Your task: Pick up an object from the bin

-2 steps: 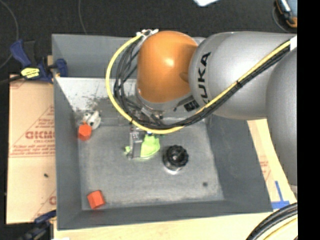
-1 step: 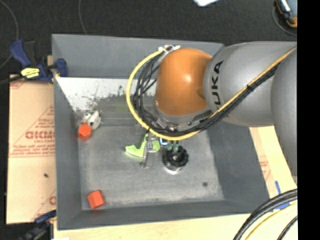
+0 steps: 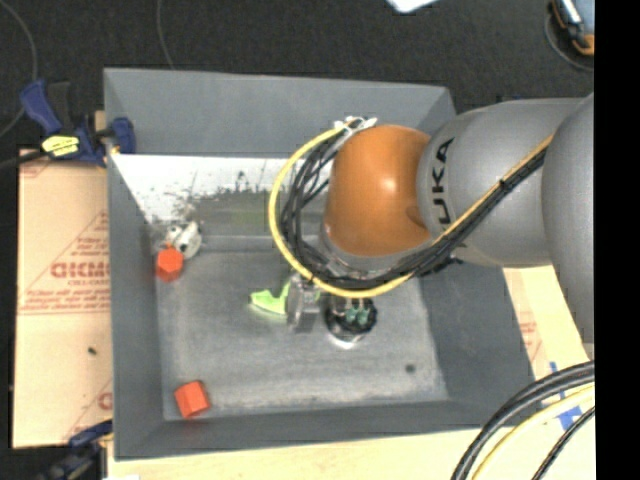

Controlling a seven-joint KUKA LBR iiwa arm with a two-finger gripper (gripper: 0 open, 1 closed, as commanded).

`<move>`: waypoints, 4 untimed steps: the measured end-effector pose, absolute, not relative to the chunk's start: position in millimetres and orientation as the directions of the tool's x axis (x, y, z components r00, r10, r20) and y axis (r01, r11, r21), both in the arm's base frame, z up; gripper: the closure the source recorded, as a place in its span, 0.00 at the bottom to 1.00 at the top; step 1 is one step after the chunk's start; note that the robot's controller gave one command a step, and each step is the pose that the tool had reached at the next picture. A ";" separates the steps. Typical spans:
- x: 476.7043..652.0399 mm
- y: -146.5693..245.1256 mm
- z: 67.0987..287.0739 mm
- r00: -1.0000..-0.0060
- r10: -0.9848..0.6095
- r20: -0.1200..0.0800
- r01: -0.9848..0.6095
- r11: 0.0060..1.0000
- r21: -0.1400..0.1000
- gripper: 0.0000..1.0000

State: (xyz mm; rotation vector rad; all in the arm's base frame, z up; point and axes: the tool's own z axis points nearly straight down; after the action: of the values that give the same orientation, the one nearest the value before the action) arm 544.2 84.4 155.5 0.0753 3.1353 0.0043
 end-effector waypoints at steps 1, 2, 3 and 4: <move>544.2 84.2 155.5 -0.999 0.050 -0.005 0.050 0.999 0.003 1.00; 580.2 58.8 105.8 -0.971 -0.241 -0.012 -0.241 0.971 0.000 1.00; 572.6 58.0 115.7 -0.994 -0.106 -0.007 -0.106 0.994 0.003 0.00; 572.5 58.0 115.6 -0.994 -0.105 -0.007 -0.105 0.994 0.003 0.00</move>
Offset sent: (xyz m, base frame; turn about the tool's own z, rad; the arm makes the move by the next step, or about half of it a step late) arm 0.0352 -0.0244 -0.0505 -0.3005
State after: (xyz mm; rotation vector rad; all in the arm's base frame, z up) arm 572.5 58.0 115.6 -0.1644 3.1308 0.0049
